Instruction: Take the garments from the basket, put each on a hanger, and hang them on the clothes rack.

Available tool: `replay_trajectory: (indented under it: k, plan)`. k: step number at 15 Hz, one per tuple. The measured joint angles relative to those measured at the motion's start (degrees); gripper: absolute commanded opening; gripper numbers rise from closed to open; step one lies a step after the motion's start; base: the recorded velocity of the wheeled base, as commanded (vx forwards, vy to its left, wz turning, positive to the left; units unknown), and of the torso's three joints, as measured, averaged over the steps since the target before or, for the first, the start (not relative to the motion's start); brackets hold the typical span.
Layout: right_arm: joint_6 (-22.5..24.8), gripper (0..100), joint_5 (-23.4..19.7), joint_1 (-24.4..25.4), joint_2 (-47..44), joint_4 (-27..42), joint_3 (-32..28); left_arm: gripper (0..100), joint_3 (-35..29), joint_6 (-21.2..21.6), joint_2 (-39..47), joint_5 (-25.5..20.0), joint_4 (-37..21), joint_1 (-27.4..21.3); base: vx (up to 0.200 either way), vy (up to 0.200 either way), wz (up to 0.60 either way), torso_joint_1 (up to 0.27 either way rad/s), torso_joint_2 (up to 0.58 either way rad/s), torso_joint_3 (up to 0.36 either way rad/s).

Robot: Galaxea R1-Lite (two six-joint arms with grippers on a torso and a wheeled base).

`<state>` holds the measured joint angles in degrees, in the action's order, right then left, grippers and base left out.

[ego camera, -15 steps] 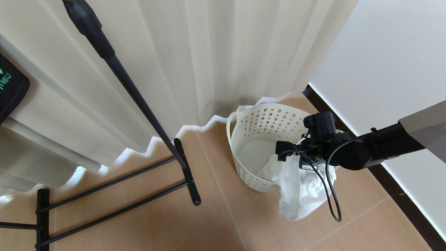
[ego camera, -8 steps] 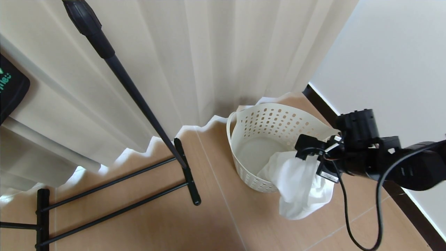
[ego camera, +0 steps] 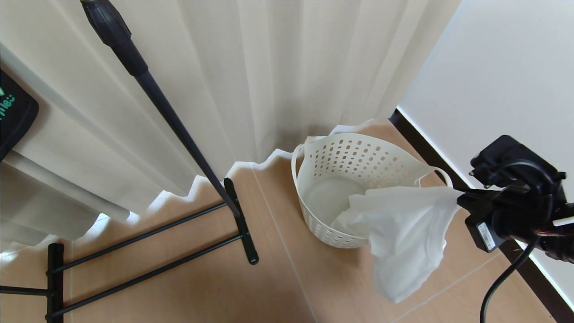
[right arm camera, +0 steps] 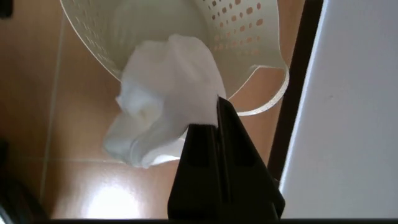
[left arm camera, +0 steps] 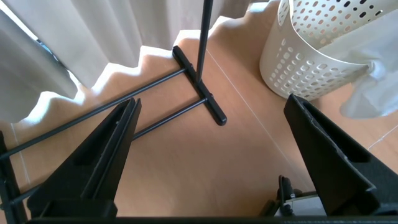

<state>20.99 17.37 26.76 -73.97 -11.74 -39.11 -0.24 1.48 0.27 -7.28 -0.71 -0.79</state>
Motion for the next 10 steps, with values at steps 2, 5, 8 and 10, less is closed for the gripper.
replay_trajectory:
  k: [2, 5, 8, 10]
  plan:
    - [-0.35, 0, -0.13, 1.27, 2.86, -0.16, 0.44, 100, -0.02, 0.02, 0.0, 0.0, -0.02, 0.0, 0.0, 0.0, 0.0, 0.0, 0.0, 0.158]
    - [-0.46, 0, -0.24, 1.62, 4.0, -0.62, 0.68, 100, -0.02, 0.0, 0.0, -0.02, 0.0, 0.02, 0.0, 0.0, 0.0, 0.001, 0.0, 0.191]
    - [-0.55, 0, -1.3, 1.62, 3.63, -0.71, 0.77, 100, -0.05, 0.02, 0.0, -0.02, 0.0, 0.0, 0.0, 0.0, 0.0, 0.002, 0.0, 0.203]
    - [-0.59, 0, -1.99, 1.44, 3.47, -0.63, 0.8, 100, -0.05, 0.02, 0.0, -0.02, -0.02, 0.0, 0.0, 0.0, 0.0, 0.002, 0.0, 0.2]
